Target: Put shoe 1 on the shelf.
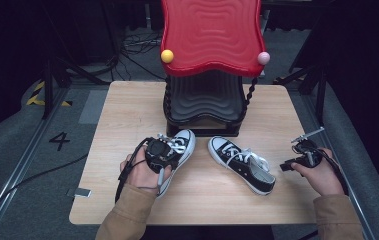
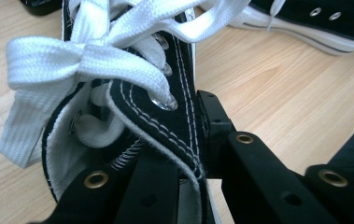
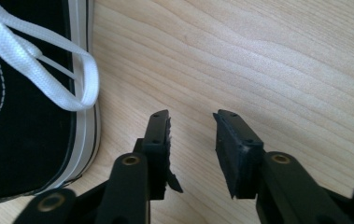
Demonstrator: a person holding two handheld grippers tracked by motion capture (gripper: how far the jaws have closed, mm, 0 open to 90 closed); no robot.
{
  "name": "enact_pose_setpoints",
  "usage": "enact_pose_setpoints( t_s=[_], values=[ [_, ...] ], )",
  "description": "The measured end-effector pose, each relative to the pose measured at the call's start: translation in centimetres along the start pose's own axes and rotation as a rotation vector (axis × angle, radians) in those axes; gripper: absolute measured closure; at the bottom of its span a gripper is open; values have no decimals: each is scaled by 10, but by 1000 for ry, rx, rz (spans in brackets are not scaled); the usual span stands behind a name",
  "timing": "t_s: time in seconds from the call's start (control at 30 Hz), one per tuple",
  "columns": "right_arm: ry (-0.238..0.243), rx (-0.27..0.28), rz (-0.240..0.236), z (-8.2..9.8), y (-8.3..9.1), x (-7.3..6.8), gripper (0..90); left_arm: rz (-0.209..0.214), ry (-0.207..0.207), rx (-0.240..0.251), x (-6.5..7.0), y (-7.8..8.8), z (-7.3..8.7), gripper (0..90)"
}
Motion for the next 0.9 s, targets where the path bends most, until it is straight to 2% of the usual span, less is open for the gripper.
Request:
enact_pose_setpoints(
  t_s=[0.23,0.37,0.43,0.47,0.5,0.6,0.73,0.9],
  values=[
    [-15,-3,-33,-5,-3,1,643,17,-27,39,10,15,-17,864],
    [-21,-10,-55,-12,-6,5,652,2,-49,45,19,27,-32,863],
    [-11,-14,-51,-16,-8,7,647,1,-51,47,21,29,-35,863],
    [-7,-16,-58,-20,-10,9,645,-3,-48,58,24,33,-45,863],
    [-7,-16,-58,-20,-10,9,645,-3,-48,58,24,33,-45,863],
    [3,-27,-82,-26,-12,11,632,-10,-37,77,26,35,-57,863],
    [-2,9,-130,-29,-10,12,636,-53,-11,107,26,34,-75,863],
    [20,8,-159,-29,-12,9,633,-119,18,141,24,28,-101,863]
  ],
)
Point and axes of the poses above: each handheld gripper's, and its own axes: y roughly backward along the jaws, z roughly out of its underside, x roughly to its right, the point moved 3 cm from there along -y, roughly forward along the jaws
